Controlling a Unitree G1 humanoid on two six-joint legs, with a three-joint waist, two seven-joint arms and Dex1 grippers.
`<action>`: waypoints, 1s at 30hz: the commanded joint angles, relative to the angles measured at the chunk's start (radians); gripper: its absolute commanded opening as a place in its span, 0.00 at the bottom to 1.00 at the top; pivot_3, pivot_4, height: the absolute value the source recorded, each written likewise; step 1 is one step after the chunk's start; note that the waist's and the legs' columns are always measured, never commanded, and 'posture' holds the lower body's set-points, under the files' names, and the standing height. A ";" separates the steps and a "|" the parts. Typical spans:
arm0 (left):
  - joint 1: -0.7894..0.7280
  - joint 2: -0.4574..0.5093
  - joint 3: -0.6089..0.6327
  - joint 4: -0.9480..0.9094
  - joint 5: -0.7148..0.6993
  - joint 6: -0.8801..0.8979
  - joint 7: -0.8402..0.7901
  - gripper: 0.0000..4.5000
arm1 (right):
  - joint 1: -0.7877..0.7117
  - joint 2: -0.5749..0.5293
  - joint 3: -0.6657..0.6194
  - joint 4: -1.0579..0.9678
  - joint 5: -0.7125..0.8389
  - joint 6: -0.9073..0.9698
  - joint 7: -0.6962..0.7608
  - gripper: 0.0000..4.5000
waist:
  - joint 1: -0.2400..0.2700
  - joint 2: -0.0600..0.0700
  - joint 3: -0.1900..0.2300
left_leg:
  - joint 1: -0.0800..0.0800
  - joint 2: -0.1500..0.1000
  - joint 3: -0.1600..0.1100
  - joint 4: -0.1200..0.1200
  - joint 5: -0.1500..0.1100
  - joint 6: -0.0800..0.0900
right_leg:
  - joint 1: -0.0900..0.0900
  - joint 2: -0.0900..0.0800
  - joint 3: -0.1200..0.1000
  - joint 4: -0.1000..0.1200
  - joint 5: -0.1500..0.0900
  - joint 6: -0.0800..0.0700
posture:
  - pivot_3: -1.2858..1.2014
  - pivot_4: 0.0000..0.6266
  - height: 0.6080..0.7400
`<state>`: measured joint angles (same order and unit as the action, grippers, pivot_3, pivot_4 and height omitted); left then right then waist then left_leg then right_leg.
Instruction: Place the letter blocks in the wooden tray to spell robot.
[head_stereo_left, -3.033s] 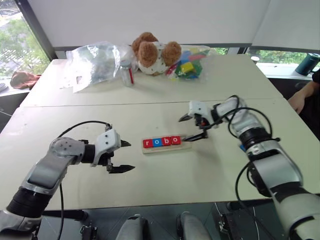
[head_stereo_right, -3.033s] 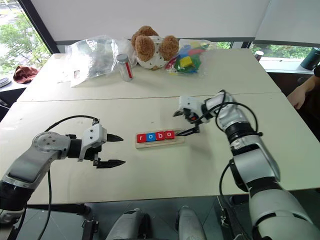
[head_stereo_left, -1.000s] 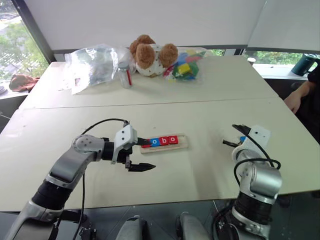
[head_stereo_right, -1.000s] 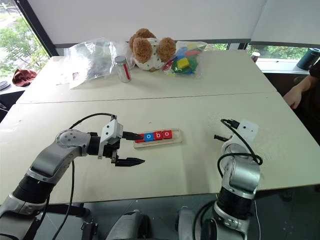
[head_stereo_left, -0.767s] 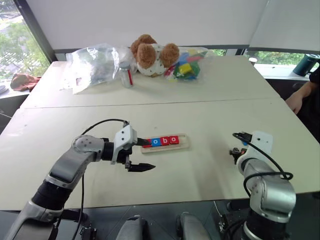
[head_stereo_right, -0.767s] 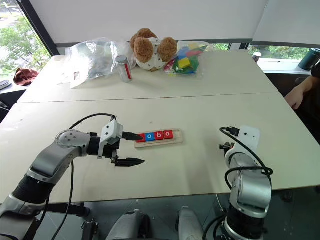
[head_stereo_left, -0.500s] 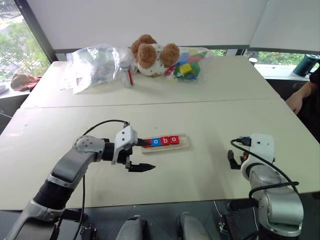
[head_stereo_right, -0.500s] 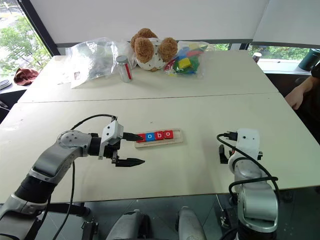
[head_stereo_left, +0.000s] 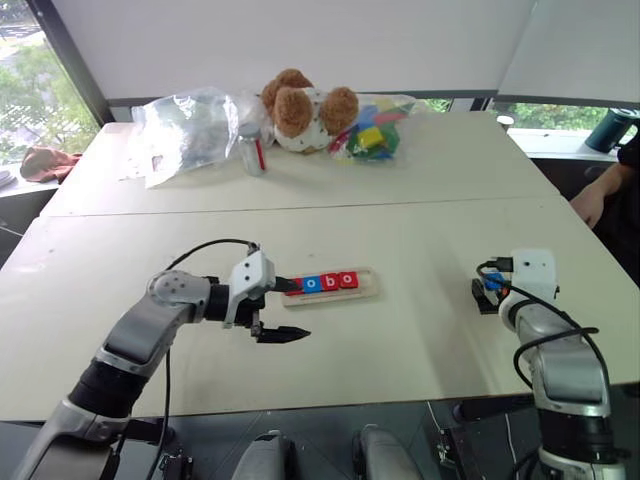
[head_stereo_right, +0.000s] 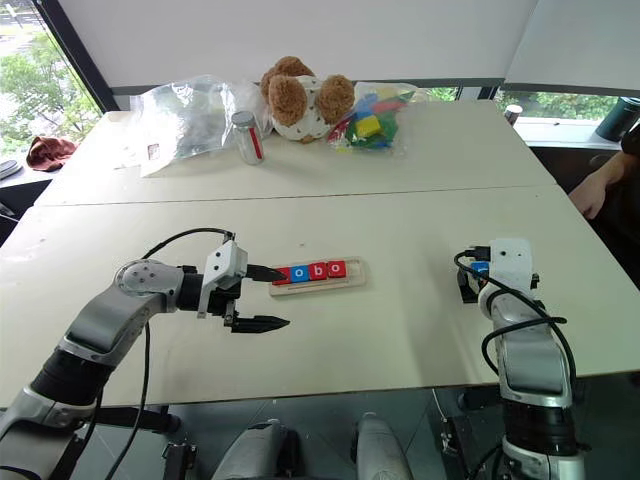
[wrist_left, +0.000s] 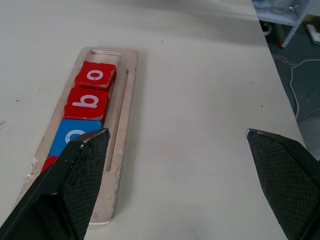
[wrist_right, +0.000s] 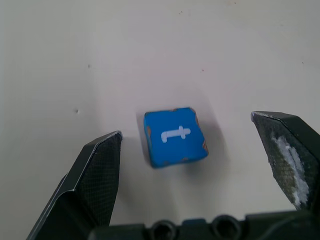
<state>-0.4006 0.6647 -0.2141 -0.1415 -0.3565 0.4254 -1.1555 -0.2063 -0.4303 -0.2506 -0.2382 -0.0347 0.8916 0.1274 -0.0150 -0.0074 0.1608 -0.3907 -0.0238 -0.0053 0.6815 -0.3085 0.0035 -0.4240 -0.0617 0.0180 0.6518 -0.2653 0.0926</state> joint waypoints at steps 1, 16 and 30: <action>0.000 0.014 0.032 -0.039 -0.007 0.000 0.005 1.00 | -0.005 -0.004 -0.021 0.034 0.013 -0.013 0.005 0.81 | 0.000 0.000 0.000 | 0.000 0.000 0.000 0.000 0.000 0.000 | 0.000 0.000 0.000 0.000 0.000 0.000 | 0.52 0.24 1.00; -0.020 0.049 0.039 -0.019 -0.003 -0.011 -0.016 1.00 | -0.101 -0.234 0.124 0.133 0.161 -0.367 0.511 0.16 | -0.004 0.001 0.001 | 0.000 0.001 0.000 0.000 -0.001 0.001 | 0.001 0.001 0.000 -0.001 0.000 0.000 | 0.52 0.24 1.00; 0.029 0.043 0.051 -0.046 -0.008 -0.004 0.014 1.00 | -0.063 -0.133 -0.084 0.006 0.243 -0.190 0.267 0.98 | 0.006 0.000 0.001 | -0.001 0.001 0.000 0.000 -0.001 0.001 | 0.000 -0.002 0.000 -0.002 0.000 0.000 | 0.52 0.24 1.00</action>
<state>-0.3660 0.7072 -0.1822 -0.1616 -0.3582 0.4281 -1.1462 -0.2757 -0.5687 -0.2827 -0.1730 0.2020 0.6711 0.4476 -0.0088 -0.0074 0.1617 -0.3921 -0.0232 -0.0059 0.6814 -0.3097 0.0048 -0.4239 -0.0636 0.0177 0.6495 -0.2653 0.0926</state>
